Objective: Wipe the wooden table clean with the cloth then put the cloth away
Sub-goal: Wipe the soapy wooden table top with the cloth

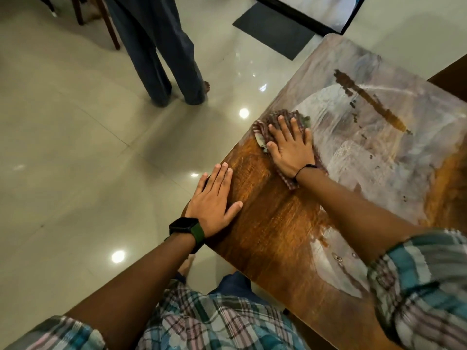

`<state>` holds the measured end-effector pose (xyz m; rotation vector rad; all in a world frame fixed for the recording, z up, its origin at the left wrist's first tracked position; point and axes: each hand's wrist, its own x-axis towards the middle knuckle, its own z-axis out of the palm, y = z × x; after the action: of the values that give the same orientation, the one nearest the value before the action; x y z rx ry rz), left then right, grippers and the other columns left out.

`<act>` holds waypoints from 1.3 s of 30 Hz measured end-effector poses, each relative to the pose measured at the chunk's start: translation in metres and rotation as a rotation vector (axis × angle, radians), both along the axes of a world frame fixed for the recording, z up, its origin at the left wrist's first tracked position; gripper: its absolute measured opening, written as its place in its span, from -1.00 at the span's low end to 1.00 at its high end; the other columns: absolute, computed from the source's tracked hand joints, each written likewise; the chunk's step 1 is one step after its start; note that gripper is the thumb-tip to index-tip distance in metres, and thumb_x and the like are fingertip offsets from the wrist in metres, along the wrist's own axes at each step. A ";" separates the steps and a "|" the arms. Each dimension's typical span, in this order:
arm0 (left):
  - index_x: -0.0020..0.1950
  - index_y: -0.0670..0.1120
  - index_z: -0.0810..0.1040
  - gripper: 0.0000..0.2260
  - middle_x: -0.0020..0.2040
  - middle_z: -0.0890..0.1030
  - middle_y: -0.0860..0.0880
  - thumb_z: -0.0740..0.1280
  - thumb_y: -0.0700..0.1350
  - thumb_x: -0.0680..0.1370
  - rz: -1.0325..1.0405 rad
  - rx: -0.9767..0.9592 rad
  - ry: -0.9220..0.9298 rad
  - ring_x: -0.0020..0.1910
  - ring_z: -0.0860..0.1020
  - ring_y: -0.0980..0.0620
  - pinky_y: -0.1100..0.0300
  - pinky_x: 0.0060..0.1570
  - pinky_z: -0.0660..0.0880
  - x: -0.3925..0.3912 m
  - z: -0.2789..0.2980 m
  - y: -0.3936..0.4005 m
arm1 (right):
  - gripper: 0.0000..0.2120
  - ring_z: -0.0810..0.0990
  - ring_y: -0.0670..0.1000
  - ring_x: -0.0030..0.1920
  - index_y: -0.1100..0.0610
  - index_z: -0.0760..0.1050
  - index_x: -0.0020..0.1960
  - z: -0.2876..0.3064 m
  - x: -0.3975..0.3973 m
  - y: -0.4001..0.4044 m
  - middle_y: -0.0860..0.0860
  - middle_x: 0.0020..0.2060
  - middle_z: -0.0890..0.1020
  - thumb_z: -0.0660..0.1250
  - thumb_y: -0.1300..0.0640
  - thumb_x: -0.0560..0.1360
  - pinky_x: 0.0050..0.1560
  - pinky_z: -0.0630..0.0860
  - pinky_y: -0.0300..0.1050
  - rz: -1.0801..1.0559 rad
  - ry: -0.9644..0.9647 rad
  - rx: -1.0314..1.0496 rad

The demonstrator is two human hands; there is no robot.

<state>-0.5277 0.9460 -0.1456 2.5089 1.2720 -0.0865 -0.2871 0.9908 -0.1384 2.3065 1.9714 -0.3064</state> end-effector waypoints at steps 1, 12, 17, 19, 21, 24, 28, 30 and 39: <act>0.49 -0.10 -0.24 -0.25 0.53 -0.14 -0.08 -0.24 0.32 0.44 0.006 0.002 -0.016 0.47 -0.23 0.06 0.11 0.40 -0.34 0.000 0.000 0.000 | -0.42 -0.24 0.09 0.52 -0.07 -0.06 0.54 0.000 -0.014 -0.011 -0.01 0.54 -0.17 -0.23 -0.18 0.54 0.44 -0.28 0.22 0.028 -0.018 -0.009; 0.41 -0.04 -0.37 -0.21 0.53 -0.10 -0.08 -0.13 0.39 0.39 0.053 -0.023 -0.102 0.46 -0.20 0.11 0.17 0.42 -0.28 0.002 0.000 0.003 | -0.40 -0.06 0.03 0.53 -0.08 0.23 0.47 -0.003 -0.030 -0.036 -0.06 0.53 0.04 -0.23 -0.18 0.52 0.46 -0.15 0.19 0.420 0.063 0.067; 0.44 -0.03 -0.35 -0.18 0.54 -0.10 -0.08 -0.04 0.38 0.41 0.073 -0.072 -0.127 0.48 -0.17 0.10 0.20 0.40 -0.32 0.000 0.004 0.004 | -0.49 -0.16 0.02 0.53 -0.05 0.13 0.51 0.001 0.003 0.029 -0.08 0.54 -0.08 -0.12 -0.12 0.59 0.46 -0.23 0.18 0.158 0.038 0.049; 0.47 -0.04 -0.32 -0.17 0.54 -0.10 -0.07 0.02 0.35 0.42 0.080 -0.070 -0.137 0.49 -0.16 0.09 0.21 0.39 -0.33 0.001 0.006 0.002 | -0.53 -0.18 0.02 0.53 -0.05 0.10 0.52 0.000 -0.003 0.030 -0.08 0.54 -0.10 -0.05 -0.06 0.62 0.46 -0.25 0.19 0.100 0.044 0.042; 0.49 -0.07 -0.26 -0.14 0.54 -0.07 -0.06 0.07 0.33 0.40 0.119 -0.080 -0.208 0.47 -0.17 0.13 0.22 0.38 -0.36 0.003 0.008 0.000 | -0.52 -0.20 0.03 0.53 -0.04 0.09 0.52 0.001 -0.018 0.018 -0.06 0.54 -0.11 -0.06 -0.05 0.62 0.46 -0.27 0.19 0.089 0.049 0.040; 0.51 -0.10 -0.17 -0.14 0.54 -0.03 -0.05 0.13 0.28 0.39 0.175 -0.159 -0.401 0.44 -0.17 0.17 0.19 0.39 -0.36 0.016 0.014 0.009 | -0.46 -0.18 0.05 0.53 -0.02 0.18 0.49 0.000 -0.045 -0.015 -0.04 0.54 -0.08 -0.11 -0.04 0.52 0.42 -0.34 0.15 0.216 0.063 0.056; 0.49 -0.03 -0.16 -0.26 0.53 -0.02 -0.03 0.02 0.26 0.42 0.192 -0.145 -0.539 0.47 -0.17 0.16 0.21 0.41 -0.34 0.043 0.023 0.026 | -0.46 -0.04 0.07 0.51 0.07 0.34 0.40 -0.002 -0.061 -0.048 0.01 0.51 0.16 -0.03 -0.03 0.47 0.43 -0.26 0.14 0.419 0.164 0.112; 0.46 0.01 -0.18 -0.31 0.52 -0.05 0.00 0.01 0.24 0.44 0.217 -0.151 -0.571 0.48 -0.16 0.13 0.22 0.42 -0.33 0.045 0.020 0.030 | -0.48 -0.02 0.05 0.51 0.06 0.36 0.38 -0.004 -0.053 -0.039 0.00 0.51 0.17 -0.04 -0.05 0.49 0.44 -0.20 0.18 0.431 0.188 0.100; 0.49 -0.10 -0.11 -0.28 0.52 -0.09 -0.05 -0.03 0.25 0.45 0.091 -0.150 -0.523 0.49 -0.17 0.11 0.13 0.45 -0.28 0.038 0.010 0.029 | -0.35 -0.14 0.01 0.53 -0.03 0.17 0.49 0.007 0.001 0.060 -0.08 0.54 -0.03 -0.12 -0.09 0.41 0.45 -0.25 0.16 -0.033 0.073 0.033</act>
<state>-0.4900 0.9751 -0.1357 2.1409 1.1048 0.4488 -0.2865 1.0511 -0.1310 2.3831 1.9876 -0.3686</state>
